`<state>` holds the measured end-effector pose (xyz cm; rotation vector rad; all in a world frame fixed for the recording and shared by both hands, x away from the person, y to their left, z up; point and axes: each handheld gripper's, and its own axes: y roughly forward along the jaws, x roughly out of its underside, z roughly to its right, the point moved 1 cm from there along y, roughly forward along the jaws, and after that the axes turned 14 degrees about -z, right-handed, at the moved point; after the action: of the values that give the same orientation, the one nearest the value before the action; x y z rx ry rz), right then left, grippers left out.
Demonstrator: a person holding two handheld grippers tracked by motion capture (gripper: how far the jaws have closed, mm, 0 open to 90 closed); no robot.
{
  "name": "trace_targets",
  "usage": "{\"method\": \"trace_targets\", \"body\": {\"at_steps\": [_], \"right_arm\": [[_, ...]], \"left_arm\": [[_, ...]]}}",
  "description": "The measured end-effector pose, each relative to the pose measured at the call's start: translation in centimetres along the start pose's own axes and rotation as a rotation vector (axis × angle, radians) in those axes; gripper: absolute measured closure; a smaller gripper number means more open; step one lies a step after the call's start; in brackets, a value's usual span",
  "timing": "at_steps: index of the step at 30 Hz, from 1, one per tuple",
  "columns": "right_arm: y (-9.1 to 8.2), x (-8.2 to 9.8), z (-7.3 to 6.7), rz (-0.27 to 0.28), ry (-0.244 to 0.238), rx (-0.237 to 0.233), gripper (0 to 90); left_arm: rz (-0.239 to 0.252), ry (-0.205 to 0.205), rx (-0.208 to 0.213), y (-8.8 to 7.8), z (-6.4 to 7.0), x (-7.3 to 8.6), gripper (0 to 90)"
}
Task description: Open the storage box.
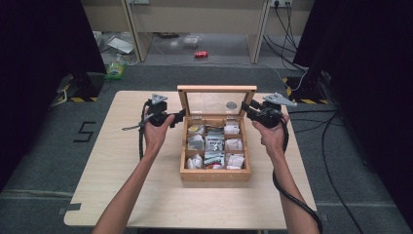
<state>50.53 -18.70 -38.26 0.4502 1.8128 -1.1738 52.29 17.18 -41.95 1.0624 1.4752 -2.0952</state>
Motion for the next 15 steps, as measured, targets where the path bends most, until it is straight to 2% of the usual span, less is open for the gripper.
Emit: {"method": "trace_targets", "body": {"at_steps": [2, 5, 8, 9, 15], "right_arm": [[0.7, -0.2, 0.2, -0.014, 0.014, 0.014, 59.0], [1.2, -0.3, 0.4, -0.021, 0.017, 0.022, 59.0], [1.5, -0.4, 0.6, -0.023, 0.024, 0.028, 59.2], [1.8, -0.6, 0.6, -0.026, 0.027, 0.032, 59.5], [2.6, -1.2, 0.8, -0.029, 0.042, 0.051, 60.5]], "left_arm": [[-0.006, -0.021, 0.013, -0.1, -0.7, 0.6, 18.1], [-0.005, -0.024, 0.034, -0.3, -0.9, 1.1, 17.7], [-0.024, 0.011, 0.053, -0.8, -0.7, 1.8, 17.4], [-0.036, 0.038, 0.064, -1.2, -0.6, 2.4, 17.2], [-0.068, 0.081, 0.091, -2.7, -0.5, 4.1, 16.8]]}}
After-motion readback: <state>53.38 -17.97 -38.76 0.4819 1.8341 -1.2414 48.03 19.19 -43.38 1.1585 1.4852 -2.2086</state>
